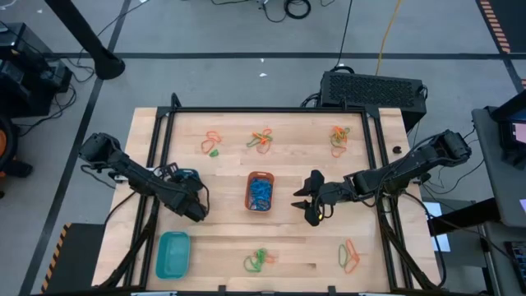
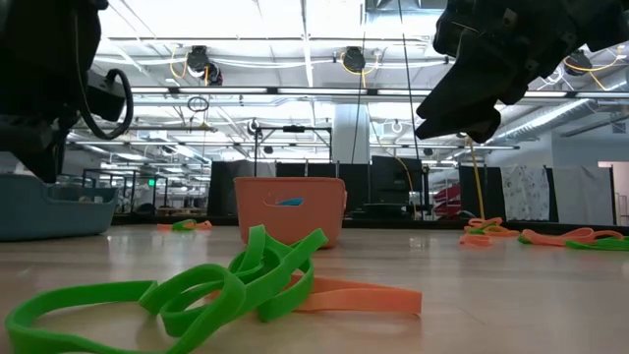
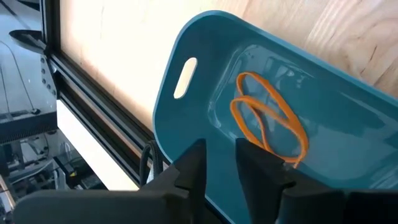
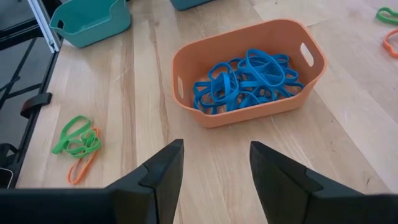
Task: Sort rubber bands into baskets
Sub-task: Put the orange rubber band into the blue bin
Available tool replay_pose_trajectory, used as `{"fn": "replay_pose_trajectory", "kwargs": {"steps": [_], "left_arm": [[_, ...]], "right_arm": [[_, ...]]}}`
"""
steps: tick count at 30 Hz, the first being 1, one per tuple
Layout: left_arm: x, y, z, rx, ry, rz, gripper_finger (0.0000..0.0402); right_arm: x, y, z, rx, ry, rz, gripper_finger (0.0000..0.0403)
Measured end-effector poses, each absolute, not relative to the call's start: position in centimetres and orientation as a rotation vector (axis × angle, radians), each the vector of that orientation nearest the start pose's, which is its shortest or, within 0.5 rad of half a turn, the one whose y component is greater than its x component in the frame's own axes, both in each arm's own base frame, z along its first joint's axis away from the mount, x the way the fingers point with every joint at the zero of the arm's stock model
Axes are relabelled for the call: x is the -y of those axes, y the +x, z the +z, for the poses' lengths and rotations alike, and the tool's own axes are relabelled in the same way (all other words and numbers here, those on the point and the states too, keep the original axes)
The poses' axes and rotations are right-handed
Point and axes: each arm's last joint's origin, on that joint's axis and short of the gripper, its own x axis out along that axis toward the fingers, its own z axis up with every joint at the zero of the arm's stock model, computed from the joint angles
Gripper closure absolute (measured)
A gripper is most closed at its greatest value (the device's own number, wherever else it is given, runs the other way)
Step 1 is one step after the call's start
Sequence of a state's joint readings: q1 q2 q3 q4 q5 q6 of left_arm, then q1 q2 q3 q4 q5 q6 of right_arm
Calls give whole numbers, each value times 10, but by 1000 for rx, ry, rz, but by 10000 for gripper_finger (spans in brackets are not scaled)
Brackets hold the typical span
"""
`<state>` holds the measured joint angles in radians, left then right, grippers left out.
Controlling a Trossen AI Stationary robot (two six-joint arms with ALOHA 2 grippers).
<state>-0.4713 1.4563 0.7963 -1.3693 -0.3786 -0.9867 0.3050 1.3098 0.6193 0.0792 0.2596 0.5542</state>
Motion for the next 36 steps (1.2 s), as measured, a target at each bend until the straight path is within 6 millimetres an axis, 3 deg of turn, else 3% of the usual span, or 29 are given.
{"fn": "replay_pose_trajectory", "kwargs": {"steps": [6, 17, 24, 29, 36], "left_arm": [[72, 165, 180, -1577, 133, 793, 295], [79, 188, 200, -1366, 151, 762, 295], [100, 233, 196, -1014, 166, 421, 294], [114, 260, 198, -678, 254, 190, 294], [114, 258, 192, -191, 229, -37, 294]], "right_arm": [[-70, 248, 194, -580, 369, -119, 227], [-70, 248, 194, -582, 346, -113, 227], [-70, 244, 192, -633, 355, -101, 227], [-66, 230, 190, -746, 413, -153, 227], [-65, 203, 173, -1074, 603, -295, 227]]}}
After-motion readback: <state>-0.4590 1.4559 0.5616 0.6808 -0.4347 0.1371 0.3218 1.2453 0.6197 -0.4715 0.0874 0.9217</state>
